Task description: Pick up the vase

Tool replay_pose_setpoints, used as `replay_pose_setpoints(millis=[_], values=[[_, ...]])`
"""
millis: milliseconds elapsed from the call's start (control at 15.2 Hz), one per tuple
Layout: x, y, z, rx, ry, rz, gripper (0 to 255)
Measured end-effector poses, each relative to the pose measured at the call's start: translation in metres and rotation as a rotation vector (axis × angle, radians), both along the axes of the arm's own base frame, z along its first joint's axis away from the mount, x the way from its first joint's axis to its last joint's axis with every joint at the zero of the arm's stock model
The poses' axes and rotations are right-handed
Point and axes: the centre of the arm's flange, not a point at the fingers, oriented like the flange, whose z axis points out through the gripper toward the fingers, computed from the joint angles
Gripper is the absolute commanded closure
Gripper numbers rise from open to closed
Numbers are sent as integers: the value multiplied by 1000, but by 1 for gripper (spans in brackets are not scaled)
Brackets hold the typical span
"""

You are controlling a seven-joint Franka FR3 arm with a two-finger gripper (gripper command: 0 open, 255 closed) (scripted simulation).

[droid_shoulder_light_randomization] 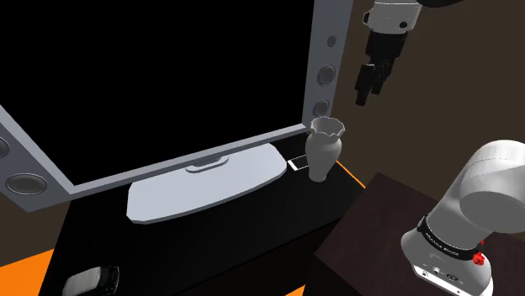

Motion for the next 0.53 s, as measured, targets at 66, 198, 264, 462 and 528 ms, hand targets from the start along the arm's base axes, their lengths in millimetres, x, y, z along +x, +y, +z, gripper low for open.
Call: replay_pose_setpoints(millis=[66, 198, 264, 462, 528], values=[[0, 0, 0, 0, 0, 0, 0], [13, 2, -12, -20, 9, 17, 0], [22, 3, -21, -34, 15, 30, 0], [44, 3, -53, -81, 36, 70, 0], [54, 4, -63, -97, 42, 85, 0]])
